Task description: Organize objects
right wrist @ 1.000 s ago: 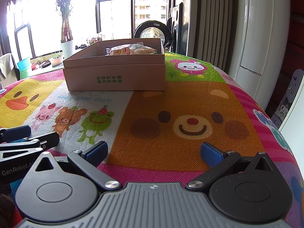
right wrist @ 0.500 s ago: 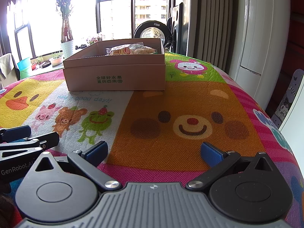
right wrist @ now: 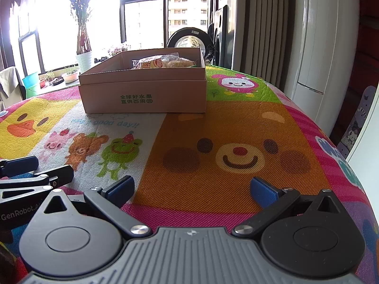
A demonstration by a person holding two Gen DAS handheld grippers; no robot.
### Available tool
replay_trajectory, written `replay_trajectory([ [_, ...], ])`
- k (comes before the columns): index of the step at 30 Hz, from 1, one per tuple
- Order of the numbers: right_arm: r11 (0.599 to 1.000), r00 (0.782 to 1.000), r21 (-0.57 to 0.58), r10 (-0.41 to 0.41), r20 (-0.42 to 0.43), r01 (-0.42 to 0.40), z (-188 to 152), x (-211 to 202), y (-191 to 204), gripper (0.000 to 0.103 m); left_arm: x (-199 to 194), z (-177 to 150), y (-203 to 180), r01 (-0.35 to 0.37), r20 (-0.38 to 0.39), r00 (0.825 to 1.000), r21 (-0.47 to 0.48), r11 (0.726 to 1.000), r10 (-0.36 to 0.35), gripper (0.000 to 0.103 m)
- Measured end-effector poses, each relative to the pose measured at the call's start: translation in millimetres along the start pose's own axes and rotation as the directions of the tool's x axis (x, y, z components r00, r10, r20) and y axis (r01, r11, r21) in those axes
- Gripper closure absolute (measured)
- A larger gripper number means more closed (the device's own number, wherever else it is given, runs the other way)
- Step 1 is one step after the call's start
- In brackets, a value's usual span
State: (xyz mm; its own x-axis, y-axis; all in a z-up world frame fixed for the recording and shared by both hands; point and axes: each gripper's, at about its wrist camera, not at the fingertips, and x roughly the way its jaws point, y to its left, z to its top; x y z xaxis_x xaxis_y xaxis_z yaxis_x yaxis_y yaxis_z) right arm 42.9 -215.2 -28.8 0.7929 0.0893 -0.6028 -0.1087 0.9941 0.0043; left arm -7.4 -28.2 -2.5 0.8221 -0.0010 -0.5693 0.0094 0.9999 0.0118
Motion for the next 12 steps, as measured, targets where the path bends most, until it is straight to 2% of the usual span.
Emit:
replay_trajectory([
  [12, 1.0, 1.0, 0.0, 0.004, -0.001, -0.004, -3.7, -4.1, -1.2, 0.0, 2.1, 3.7, -2.9, -0.004, -0.004, 1.0, 0.002, 1.0, 0.004, 0.035],
])
